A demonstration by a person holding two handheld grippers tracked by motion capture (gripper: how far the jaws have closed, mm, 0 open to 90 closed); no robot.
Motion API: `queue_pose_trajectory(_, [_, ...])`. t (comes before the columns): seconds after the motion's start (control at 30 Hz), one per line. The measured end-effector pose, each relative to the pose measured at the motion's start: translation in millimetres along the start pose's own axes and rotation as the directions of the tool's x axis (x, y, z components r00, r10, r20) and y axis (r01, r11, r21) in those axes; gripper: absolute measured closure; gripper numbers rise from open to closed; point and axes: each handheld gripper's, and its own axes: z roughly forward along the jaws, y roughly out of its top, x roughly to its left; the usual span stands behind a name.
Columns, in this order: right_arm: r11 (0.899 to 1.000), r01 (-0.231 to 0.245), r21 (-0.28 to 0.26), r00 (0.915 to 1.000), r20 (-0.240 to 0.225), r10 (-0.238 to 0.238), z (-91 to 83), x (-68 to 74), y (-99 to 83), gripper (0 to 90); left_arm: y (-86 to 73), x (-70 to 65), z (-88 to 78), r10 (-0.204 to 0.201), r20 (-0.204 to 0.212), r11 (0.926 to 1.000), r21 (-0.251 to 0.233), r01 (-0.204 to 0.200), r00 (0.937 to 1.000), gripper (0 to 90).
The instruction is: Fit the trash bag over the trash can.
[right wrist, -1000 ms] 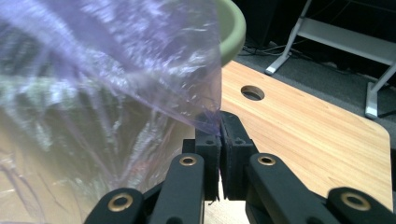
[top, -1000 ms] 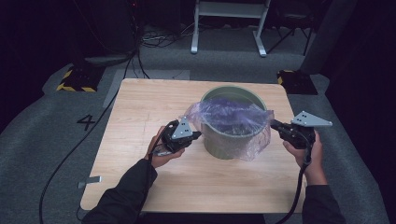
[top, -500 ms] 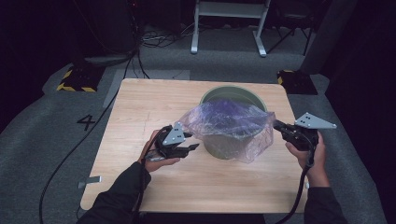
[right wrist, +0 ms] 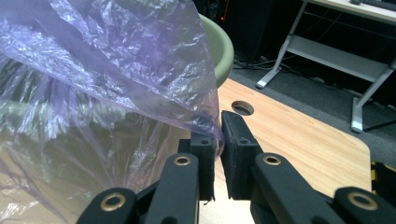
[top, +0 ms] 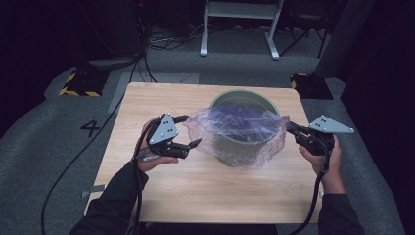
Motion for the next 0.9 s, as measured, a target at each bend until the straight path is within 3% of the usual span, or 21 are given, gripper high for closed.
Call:
queue_pose_trajectory(0.03, [1.0, 0.005, 0.0, 1.0, -0.001, -0.005, 0.3, 0.1, 1.4, 84.0, 2.0, 4.5, 3.1, -0.009, 0.009, 1.0, 0.002, 0.009, 0.9999, 19.4])
queue_pose_trajectory(0.1, [1.0, 0.013, -0.004, 0.9999, -0.002, -0.013, 0.9, 0.1, 3.9, 84.0, 5.8, 10.5, 9.7, 0.008, -0.022, 0.9997, 0.023, -0.008, 0.9997, 23.4])
queue_pose_trajectory(0.17, [1.0, 0.024, -0.002, 0.9997, -0.003, -0.024, 2.1, 0.2, 5.5, 84.6, 8.7, 14.8, 14.5, 0.022, -0.041, 0.9996, 0.016, -0.022, 0.9989, 30.8])
queue_pose_trajectory(0.27, [0.999, 0.04, 0.006, 0.9992, 0.005, -0.04, 4.1, 0.3, 6.8, 85.8, 13.7, 21.0, 21.2, 0.003, -0.038, 0.9999, 0.016, -0.003, 0.9993, 44.4])
queue_pose_trajectory(0.47, [0.999, 0.041, 0.018, 0.9991, 0.014, -0.041, 8.5, -5.2, 7.9, 86.9, 26.2, 30.0, 41.0, 0.026, -0.079, 0.998, 0.06, -0.021, 0.9966, 61.8])
queue_pose_trajectory(0.53, [0.999, 0.034, 0.017, 0.9992, 0.018, -0.035, 9.6, -7.5, 8.6, 86.9, 29.9, 34.8, 47.0, 0.002, -0.08, 0.999, 0.045, 0.002, 0.9968, 68.6])
queue_pose_trajectory(0.7, [1.0, 0.005, 0.03, 0.9998, 0.022, -0.006, 18.2, -15.8, 8.3, 86.9, 33.2, 46.4, 65.9, -0.072, -0.076, 0.9954, 0.059, 0.076, 0.9945, 69.7])
queue_pose_trajectory(0.9, [0.996, -0.048, 0.078, 0.9985, 0.031, 0.046, 36.0, -25.3, 1.4, 86.8, 19.0, 59.3, 90.2, -0.148, -0.068, 0.981, 0.117, 0.155, 0.9867, 76.8])
